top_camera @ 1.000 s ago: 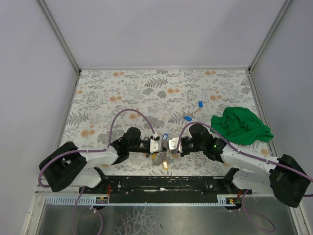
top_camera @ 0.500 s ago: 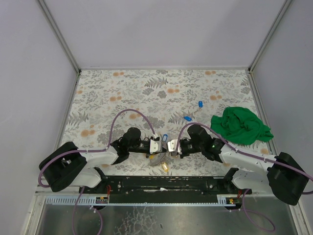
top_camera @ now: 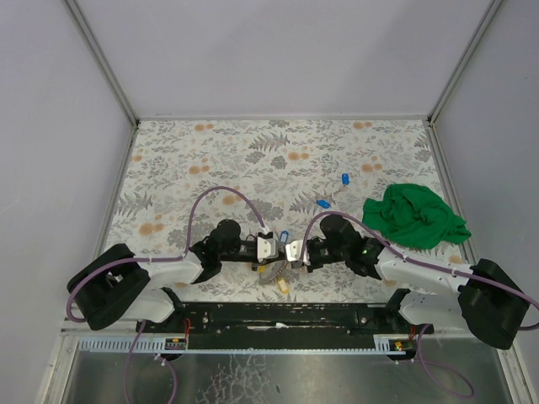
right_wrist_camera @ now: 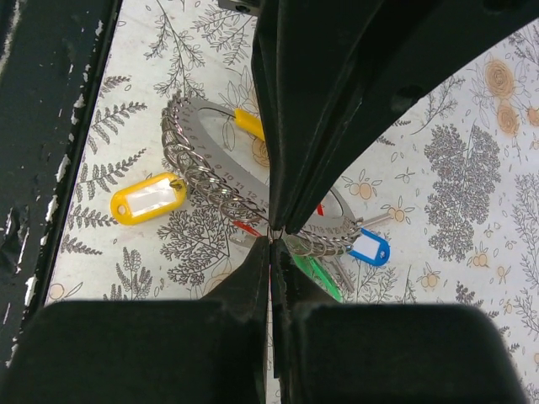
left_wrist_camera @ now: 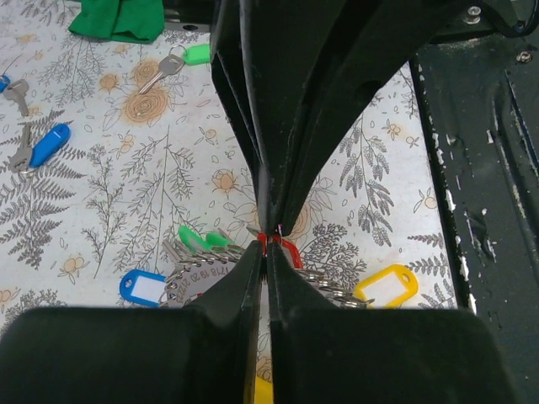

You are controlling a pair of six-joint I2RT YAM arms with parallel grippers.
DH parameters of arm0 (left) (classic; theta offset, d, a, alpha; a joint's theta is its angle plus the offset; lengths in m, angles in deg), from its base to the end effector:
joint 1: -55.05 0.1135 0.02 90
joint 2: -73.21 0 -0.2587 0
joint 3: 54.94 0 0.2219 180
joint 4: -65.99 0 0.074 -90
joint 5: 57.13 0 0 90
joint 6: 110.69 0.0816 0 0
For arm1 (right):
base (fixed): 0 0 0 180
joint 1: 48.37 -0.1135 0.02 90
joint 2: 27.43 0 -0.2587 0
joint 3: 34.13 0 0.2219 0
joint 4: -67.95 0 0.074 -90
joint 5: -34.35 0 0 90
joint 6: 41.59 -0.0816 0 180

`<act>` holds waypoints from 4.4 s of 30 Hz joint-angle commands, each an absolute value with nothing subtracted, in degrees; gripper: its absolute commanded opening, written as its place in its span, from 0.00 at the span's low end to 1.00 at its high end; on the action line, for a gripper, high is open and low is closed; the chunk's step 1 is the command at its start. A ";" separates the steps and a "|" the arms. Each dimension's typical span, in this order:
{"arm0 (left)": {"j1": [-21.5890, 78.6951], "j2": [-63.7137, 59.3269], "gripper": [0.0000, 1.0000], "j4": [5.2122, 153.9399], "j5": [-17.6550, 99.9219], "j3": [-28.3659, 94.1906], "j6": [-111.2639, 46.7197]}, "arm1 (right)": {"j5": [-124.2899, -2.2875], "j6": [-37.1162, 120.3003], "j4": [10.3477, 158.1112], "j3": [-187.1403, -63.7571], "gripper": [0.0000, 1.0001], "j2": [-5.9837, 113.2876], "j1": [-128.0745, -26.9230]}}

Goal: Put the keys on the keyring

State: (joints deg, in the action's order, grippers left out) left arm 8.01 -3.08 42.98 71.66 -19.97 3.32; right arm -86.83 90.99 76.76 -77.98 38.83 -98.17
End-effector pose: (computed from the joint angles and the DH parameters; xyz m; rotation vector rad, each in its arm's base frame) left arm 0.1370 -0.2222 0.1751 1.4652 1.2384 -0.9095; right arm 0.1252 0.2136 0.1912 -1.7178 1.1974 0.6494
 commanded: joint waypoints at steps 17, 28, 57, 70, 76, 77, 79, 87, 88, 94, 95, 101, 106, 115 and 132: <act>10.39 -1.36 0.00 25.20 64.74 -24.37 -9.31 | -79.57 89.81 72.28 -76.11 0.00 34.80 -100.28; 13.21 -2.77 0.00 17.89 71.21 -26.46 -12.37 | -77.84 88.62 68.79 -74.36 0.00 31.42 -100.18; 23.24 -12.86 0.00 -9.20 85.68 -26.52 -25.07 | -93.15 69.72 39.93 -67.62 0.00 32.80 -90.64; 23.23 -15.15 0.00 -9.33 86.07 -25.36 -25.65 | -92.42 68.42 36.54 -68.28 0.00 38.04 -90.65; 23.23 -15.50 0.00 -9.37 86.37 -25.17 -25.80 | -93.34 67.04 33.32 -68.22 0.00 39.43 -90.62; 23.20 -15.41 0.00 -9.37 86.42 -25.19 -25.71 | -93.49 66.78 33.29 -68.33 0.00 39.72 -90.66; 23.24 -15.36 0.00 -9.37 86.47 -25.24 -25.79 | -93.53 66.60 32.97 -68.21 0.00 40.13 -90.65; 23.24 -15.24 0.00 -9.38 85.92 -25.45 -25.57 | -92.52 66.53 34.61 -67.40 0.00 39.15 -90.67; 23.24 -15.13 0.00 -9.38 85.81 -25.51 -25.49 | -92.10 66.71 35.12 -67.20 0.00 38.63 -90.65; 23.19 -15.06 0.00 -9.32 85.44 -25.59 -25.28 | -92.15 67.14 37.32 -67.34 0.00 37.81 -90.69; 23.23 -15.04 0.00 -9.33 85.40 -25.65 -25.26 | -92.26 67.06 37.40 -67.37 0.00 37.93 -90.70; 23.24 -14.92 0.00 -9.33 85.34 -25.64 -25.35 | -93.46 66.69 37.84 -67.89 0.00 38.67 -90.69; 23.26 -14.79 0.00 -9.37 85.26 -25.78 -25.29 | -93.82 66.69 38.60 -68.25 0.00 39.02 -90.66; 23.19 -14.86 0.00 -9.29 85.64 -25.63 -25.45 | -92.76 66.38 38.28 -68.26 0.00 38.93 -90.71; 23.21 -15.05 0.00 -9.31 85.88 -25.45 -25.80 | -92.48 65.05 35.37 -68.03 0.00 39.90 -90.74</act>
